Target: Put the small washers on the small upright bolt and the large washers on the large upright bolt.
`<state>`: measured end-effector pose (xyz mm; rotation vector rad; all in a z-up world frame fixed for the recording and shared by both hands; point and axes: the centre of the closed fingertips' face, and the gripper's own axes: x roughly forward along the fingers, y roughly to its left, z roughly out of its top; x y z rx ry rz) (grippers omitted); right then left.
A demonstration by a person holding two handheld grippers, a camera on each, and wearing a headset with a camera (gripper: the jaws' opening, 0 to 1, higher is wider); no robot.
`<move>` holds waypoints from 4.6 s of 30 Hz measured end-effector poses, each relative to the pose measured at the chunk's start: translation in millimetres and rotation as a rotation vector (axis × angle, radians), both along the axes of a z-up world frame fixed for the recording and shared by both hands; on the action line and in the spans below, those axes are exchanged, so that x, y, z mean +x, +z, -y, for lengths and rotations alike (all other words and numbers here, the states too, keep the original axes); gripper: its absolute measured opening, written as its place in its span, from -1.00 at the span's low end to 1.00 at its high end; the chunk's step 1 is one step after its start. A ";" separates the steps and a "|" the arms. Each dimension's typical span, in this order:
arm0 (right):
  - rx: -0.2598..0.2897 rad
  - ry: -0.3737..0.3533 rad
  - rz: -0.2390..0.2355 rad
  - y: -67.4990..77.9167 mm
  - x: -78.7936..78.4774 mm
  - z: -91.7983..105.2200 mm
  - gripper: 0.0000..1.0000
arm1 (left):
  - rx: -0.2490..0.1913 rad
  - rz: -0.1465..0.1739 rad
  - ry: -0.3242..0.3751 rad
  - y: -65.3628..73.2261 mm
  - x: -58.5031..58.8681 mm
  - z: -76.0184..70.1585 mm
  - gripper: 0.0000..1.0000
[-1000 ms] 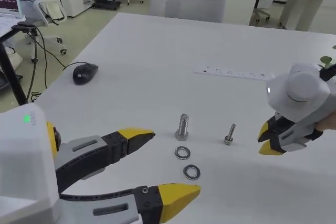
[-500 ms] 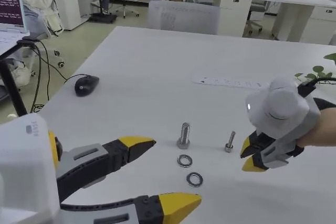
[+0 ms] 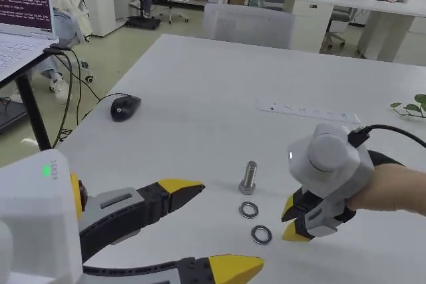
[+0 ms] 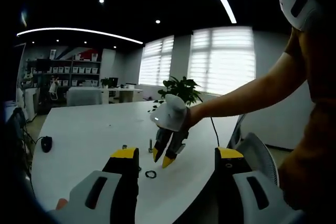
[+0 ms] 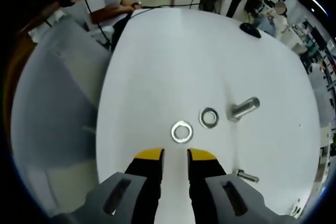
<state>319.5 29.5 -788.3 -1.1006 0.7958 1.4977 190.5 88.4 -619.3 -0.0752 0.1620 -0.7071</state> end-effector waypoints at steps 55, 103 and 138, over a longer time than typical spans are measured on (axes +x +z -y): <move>-0.076 -0.004 -0.030 -36.1 6.3 -20.7 -0.55 | -0.037 -0.013 0.035 -7.1 9.9 -25.1 0.15; -0.051 0.061 0.117 59.6 82.5 -65.8 -0.57 | -0.044 -0.020 0.058 -8.6 13.9 -19.9 0.14; -0.132 0.051 0.061 -16.0 96.9 -69.2 -0.55 | -0.051 -0.062 0.077 -22.9 19.4 -28.9 0.14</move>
